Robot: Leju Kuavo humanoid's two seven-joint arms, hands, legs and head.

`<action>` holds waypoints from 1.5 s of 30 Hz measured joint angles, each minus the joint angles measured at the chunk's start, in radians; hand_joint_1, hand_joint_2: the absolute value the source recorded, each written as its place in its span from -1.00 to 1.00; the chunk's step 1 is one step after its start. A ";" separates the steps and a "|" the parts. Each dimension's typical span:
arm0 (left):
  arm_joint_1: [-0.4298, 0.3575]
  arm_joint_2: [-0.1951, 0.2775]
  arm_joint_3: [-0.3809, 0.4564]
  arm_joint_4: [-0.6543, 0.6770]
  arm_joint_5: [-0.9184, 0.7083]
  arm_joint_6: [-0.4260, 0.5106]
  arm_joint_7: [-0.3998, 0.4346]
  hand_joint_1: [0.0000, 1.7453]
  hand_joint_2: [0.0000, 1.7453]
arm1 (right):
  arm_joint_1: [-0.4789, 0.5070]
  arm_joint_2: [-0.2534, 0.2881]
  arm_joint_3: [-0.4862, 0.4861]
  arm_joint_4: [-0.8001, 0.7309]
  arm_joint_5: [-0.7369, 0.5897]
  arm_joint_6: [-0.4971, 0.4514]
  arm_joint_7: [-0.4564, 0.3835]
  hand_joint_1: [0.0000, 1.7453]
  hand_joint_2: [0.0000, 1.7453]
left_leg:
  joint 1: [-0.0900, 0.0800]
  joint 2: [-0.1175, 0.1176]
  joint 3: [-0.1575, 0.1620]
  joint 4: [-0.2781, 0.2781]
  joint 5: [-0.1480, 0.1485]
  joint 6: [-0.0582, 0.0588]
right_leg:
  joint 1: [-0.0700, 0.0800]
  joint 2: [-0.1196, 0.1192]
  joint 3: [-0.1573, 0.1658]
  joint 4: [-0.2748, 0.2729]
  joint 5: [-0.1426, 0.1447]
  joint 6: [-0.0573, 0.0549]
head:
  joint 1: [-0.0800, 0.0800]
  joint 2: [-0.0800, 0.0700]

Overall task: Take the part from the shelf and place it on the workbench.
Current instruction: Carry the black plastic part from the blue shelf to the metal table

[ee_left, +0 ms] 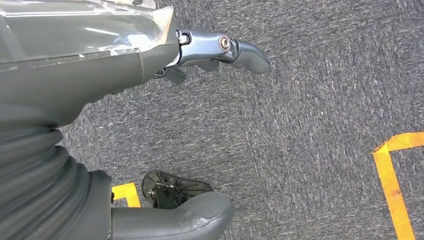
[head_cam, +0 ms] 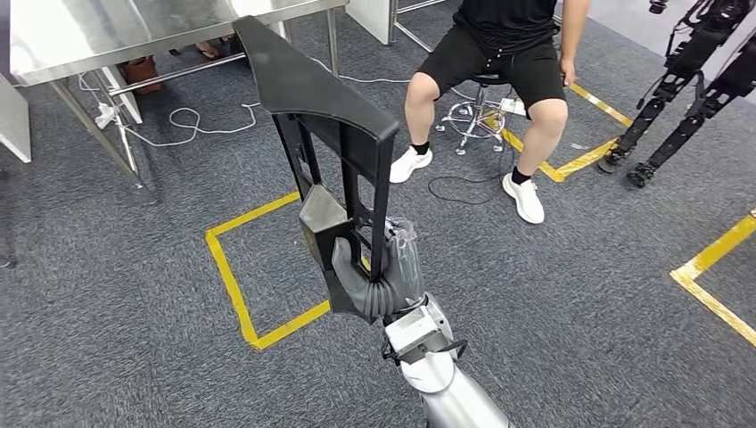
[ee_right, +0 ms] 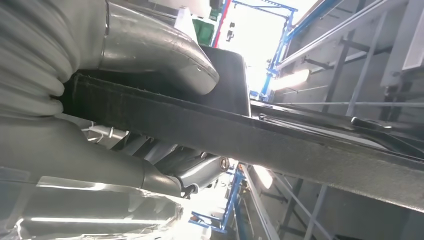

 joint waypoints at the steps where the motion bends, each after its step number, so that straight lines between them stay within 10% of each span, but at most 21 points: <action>1: 0.000 -0.001 -0.001 0.000 -0.002 0.000 0.001 -1.00 1.00 | 0.000 0.000 0.000 0.000 0.000 -0.002 0.000 1.00 1.00 | -0.002 -0.004 0.000 0.003 -0.003 -0.005 | -0.002 0.001 0.025 -0.055 0.022 -0.001 | 0.000 0.000; 5: 0.000 0.000 -0.003 0.000 -0.007 0.003 0.002 -1.00 1.00 | 0.000 0.003 0.000 0.000 0.001 -0.005 0.002 1.00 1.00 | -0.004 -0.006 -0.004 0.010 -0.009 0.004 | -0.003 0.005 0.045 -0.095 0.041 -0.017 | -0.001 0.000; 18: -0.003 0.000 -0.006 0.000 -0.016 0.008 0.015 -1.00 1.00 | 0.000 0.004 -0.003 0.000 0.009 -0.016 0.011 1.00 1.00 | -0.004 -0.003 -0.008 0.006 -0.016 0.008 | 0.002 0.007 0.047 -0.085 0.049 -0.013 | -0.001 0.000; 21: -0.004 -0.002 -0.006 0.000 -0.020 0.008 0.016 -1.00 1.00 | -0.001 0.004 -0.004 0.001 0.010 -0.017 0.012 1.00 1.00 | -0.001 -0.003 0.012 -0.009 -0.015 0.022 | 0.007 0.007 0.029 -0.035 0.032 -0.008 | -0.001 0.000; 24: -0.004 -0.003 -0.006 0.000 -0.022 0.009 0.017 -1.00 1.00 | -0.001 0.002 -0.003 0.002 0.010 -0.018 0.012 1.00 1.00 | 0.001 0.000 0.018 -0.011 -0.008 0.026 | 0.003 0.007 -0.049 0.126 -0.047 -0.013 | 0.000 0.000; 26: -0.004 -0.004 -0.006 0.000 -0.023 0.009 0.017 -1.00 1.00 | 0.002 0.001 -0.003 0.003 0.009 -0.018 0.012 1.00 1.00 | 0.002 0.000 0.017 -0.010 -0.009 0.022 | -0.001 0.007 -0.082 0.187 -0.068 0.000 | 0.000 0.000; 29: -0.004 -0.007 -0.006 0.000 -0.023 0.009 0.018 -1.00 1.00 | 0.003 0.000 -0.003 0.004 0.009 -0.018 0.013 1.00 1.00 | 0.009 -0.003 0.023 -0.005 -0.016 0.006 | -0.013 0.008 -0.009 0.029 0.000 0.035 | 0.000 0.000; 31: -0.005 -0.006 -0.006 0.000 -0.024 0.009 0.018 -1.00 1.00 | 0.003 0.000 -0.003 0.005 0.009 -0.018 0.013 1.00 1.00 | 0.009 -0.004 0.021 0.004 -0.024 -0.011 | -0.012 0.010 0.035 -0.070 0.020 0.024 | 0.000 0.000; 33: -0.005 -0.004 -0.006 0.000 -0.026 0.010 0.018 -1.00 1.00 | 0.004 0.000 -0.003 0.006 0.009 -0.018 0.014 1.00 1.00 | 0.007 -0.005 0.018 0.012 -0.027 -0.025 | -0.006 0.012 0.039 -0.082 0.015 -0.013 | -0.001 0.000; 36: -0.007 -0.005 -0.006 0.000 -0.029 0.010 0.020 -1.00 1.00 | 0.004 0.004 -0.006 0.005 0.012 -0.017 0.015 1.00 1.00 | 0.012 0.008 0.006 0.046 -0.039 -0.040 | -0.010 0.012 0.057 -0.083 0.022 -0.040 | -0.004 0.000; 41: -0.007 -0.005 -0.006 0.000 -0.031 0.013 0.026 -1.00 1.00 | 0.006 0.009 -0.008 0.005 0.017 -0.013 0.017 1.00 1.00 | 0.014 0.025 -0.168 0.305 -0.127 -0.046 | 0.001 0.009 0.077 -0.084 0.003 -0.063 | -0.005 0.000; 45: -0.005 -0.004 -0.006 0.000 -0.031 0.018 0.027 -1.00 1.00 | 0.008 0.011 -0.009 0.005 0.018 -0.011 0.018 1.00 1.00 | 0.003 0.028 -0.113 0.112 0.007 -0.014 | 0.012 0.009 0.113 -0.087 -0.026 -0.063 | -0.004 0.000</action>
